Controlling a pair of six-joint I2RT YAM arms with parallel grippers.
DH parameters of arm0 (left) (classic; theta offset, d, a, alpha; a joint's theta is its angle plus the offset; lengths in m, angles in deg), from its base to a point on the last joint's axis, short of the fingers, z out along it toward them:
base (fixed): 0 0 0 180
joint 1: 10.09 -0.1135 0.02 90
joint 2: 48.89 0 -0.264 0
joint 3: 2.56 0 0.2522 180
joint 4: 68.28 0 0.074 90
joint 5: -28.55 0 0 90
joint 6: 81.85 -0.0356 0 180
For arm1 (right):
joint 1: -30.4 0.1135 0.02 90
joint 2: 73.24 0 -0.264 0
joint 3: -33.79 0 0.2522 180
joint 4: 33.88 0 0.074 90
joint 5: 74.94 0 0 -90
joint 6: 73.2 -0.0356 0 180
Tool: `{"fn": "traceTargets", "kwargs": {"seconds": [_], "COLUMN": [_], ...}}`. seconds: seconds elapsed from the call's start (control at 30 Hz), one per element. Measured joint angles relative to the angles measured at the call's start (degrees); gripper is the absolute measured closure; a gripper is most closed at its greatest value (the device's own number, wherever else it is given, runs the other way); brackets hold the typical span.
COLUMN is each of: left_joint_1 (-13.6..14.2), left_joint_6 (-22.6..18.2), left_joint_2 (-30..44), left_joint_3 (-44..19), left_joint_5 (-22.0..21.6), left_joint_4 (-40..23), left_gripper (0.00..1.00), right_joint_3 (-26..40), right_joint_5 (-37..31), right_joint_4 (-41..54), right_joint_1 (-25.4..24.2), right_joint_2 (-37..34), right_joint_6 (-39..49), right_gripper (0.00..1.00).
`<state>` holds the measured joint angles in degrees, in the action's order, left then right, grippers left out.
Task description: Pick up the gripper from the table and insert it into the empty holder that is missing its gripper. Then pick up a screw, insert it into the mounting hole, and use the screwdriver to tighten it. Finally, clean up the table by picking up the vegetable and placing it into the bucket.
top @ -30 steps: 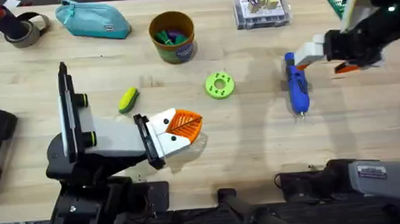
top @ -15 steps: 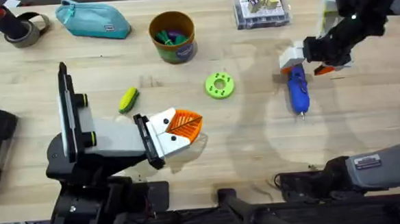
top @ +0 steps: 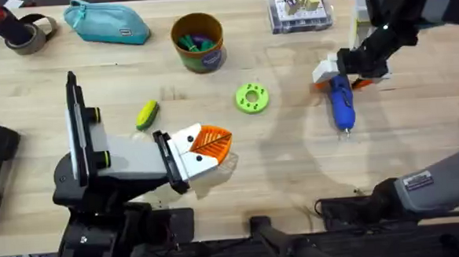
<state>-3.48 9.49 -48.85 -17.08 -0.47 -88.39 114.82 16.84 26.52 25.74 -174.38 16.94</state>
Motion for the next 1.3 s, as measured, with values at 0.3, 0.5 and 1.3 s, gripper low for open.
{"fn": "traceTargets", "kwargs": {"seconds": [0.3, 0.5, 1.3], "left_joint_1": [0.00, 0.00, 0.00], "left_joint_6": [0.00, 0.00, 0.00], "left_joint_2": [0.00, 0.00, 0.00], "left_joint_3": [0.00, 0.00, 0.00], "left_joint_5": [-0.36, -0.38, -0.38], "left_joint_4": [0.07, 0.07, 0.07], "left_gripper": [0.995, 0.995, 0.995], "right_joint_3": [0.00, 0.00, 0.00], "right_joint_5": [-1.87, -5.78, -8.17], "right_joint_4": [-0.42, -0.33, -0.42], "right_joint_1": [0.78, 3.93, 4.48], "right_joint_2": [-0.17, -1.30, -1.73], "right_joint_6": [-0.20, -1.84, -6.37], "right_gripper": [0.014, 0.014, 0.978]}}
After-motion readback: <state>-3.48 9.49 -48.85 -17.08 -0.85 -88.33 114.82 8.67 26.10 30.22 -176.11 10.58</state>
